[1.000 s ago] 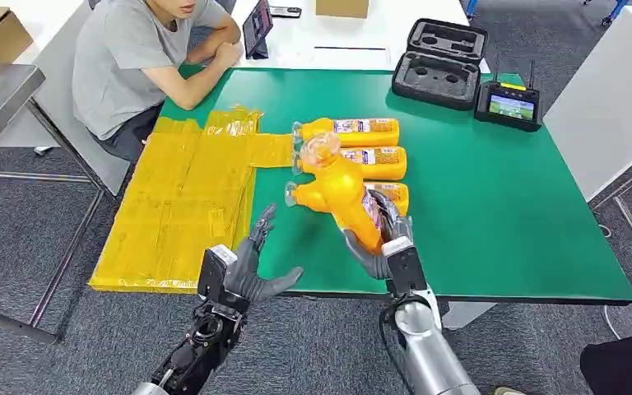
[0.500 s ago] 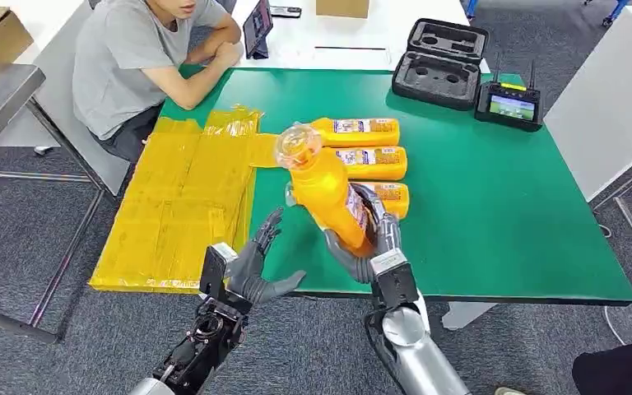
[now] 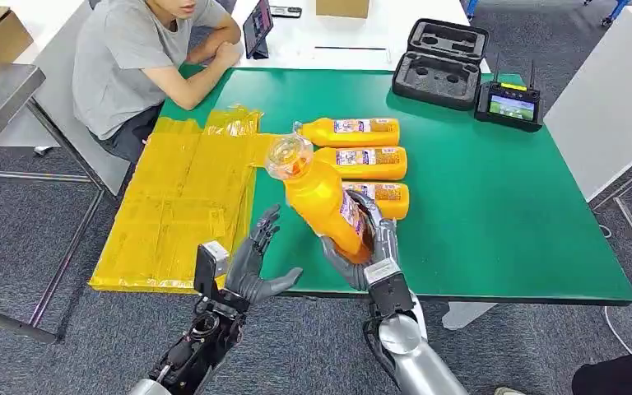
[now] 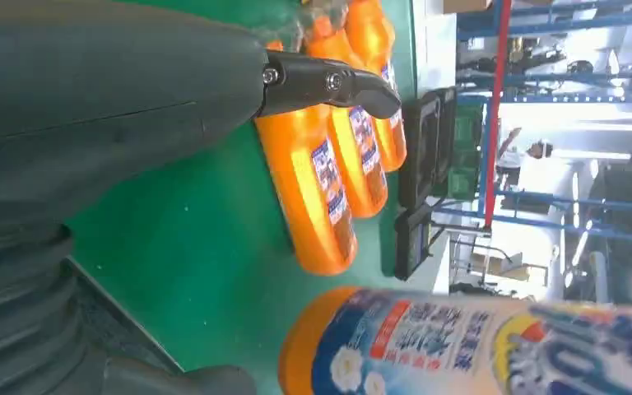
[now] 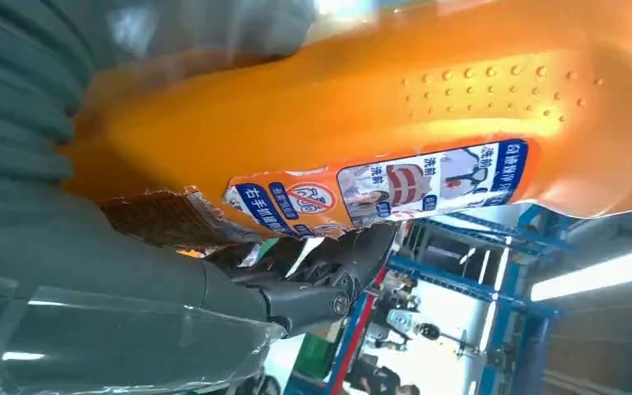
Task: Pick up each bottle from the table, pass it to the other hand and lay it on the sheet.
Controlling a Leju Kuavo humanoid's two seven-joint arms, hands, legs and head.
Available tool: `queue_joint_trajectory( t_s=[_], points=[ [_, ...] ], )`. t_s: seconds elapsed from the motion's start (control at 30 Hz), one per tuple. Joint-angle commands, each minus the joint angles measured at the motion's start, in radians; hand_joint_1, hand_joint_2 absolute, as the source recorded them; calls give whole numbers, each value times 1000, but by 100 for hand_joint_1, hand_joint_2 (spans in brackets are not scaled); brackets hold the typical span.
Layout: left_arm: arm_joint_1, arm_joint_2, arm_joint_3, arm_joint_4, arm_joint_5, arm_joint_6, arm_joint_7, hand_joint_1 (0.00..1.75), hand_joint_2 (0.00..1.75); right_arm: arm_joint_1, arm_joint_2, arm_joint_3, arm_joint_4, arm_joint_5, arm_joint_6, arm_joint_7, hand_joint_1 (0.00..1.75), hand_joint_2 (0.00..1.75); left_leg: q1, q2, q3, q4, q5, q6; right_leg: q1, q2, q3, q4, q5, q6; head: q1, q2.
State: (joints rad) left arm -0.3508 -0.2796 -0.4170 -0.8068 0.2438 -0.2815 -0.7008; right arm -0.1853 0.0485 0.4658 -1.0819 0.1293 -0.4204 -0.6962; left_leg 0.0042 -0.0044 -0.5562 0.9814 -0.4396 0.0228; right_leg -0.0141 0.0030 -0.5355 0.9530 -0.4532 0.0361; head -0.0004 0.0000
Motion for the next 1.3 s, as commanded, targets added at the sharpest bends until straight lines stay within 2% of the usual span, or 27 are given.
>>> queue_joint_trajectory(
  t_s=[0.03, 0.33, 0.57, 0.73, 0.8, 0.9, 1.13, 1.3],
  points=[
    [0, 41, 31, -21, 0, 3, 3, 0, 175, -7, -44, 8, -4, -7, -7, -2, 175, 175, 0, 2, 1, 0, -1, -1, 0, 1, 1, 0, 0, -1, 0, 0],
    [1, 41, 36, -23, -1, 4, 3, 0, 175, -3, -44, 5, -5, -5, -15, -2, 175, 175, 0, 2, 1, 1, -1, -1, 0, 1, 0, 1, 0, -1, 0, 0],
    [13, 59, 122, -21, 4, 35, 3, 0, 175, 55, -69, -44, -64, 4, -56, -2, 175, 175, 0, 1, 1, 0, 0, -1, 0, 1, 1, 0, 0, -1, -1, 0],
    [15, 44, 118, -11, 1, -22, 3, 0, 175, 48, -52, -54, -25, 17, -10, -2, 175, 175, 0, 1, 1, 0, 0, -1, 0, 1, 0, 0, 0, -1, 0, 0],
    [16, 37, 114, 19, 112, -207, 30, 0, 175, 27, -40, -50, 3, -1, 52, -2, 175, 175, 0, 1, 0, 1, 0, -1, 0, 1, 0, 0, 0, -1, 0, 0],
    [23, 35, 86, -11, 144, -289, 26, 0, 175, 10, -33, -77, 39, -30, 153, -2, 175, 175, 0, 2, 1, 0, 0, -1, 0, 2, 0, 0, 0, -1, 0, 0],
    [23, 47, 69, -55, 163, -328, 10, 0, 175, -6, -25, -78, 67, -11, 223, -2, 175, 175, 0, 2, 0, 1, -1, -1, 0, 1, 0, 1, 0, -1, 0, 0],
    [22, 46, 67, -53, 167, -337, 12, 0, 175, -10, -25, -79, 72, -11, 227, -2, 175, 175, 0, 2, 0, 0, 0, -1, 0, 1, 0, 0, 0, -1, 0, 0]
  ],
)
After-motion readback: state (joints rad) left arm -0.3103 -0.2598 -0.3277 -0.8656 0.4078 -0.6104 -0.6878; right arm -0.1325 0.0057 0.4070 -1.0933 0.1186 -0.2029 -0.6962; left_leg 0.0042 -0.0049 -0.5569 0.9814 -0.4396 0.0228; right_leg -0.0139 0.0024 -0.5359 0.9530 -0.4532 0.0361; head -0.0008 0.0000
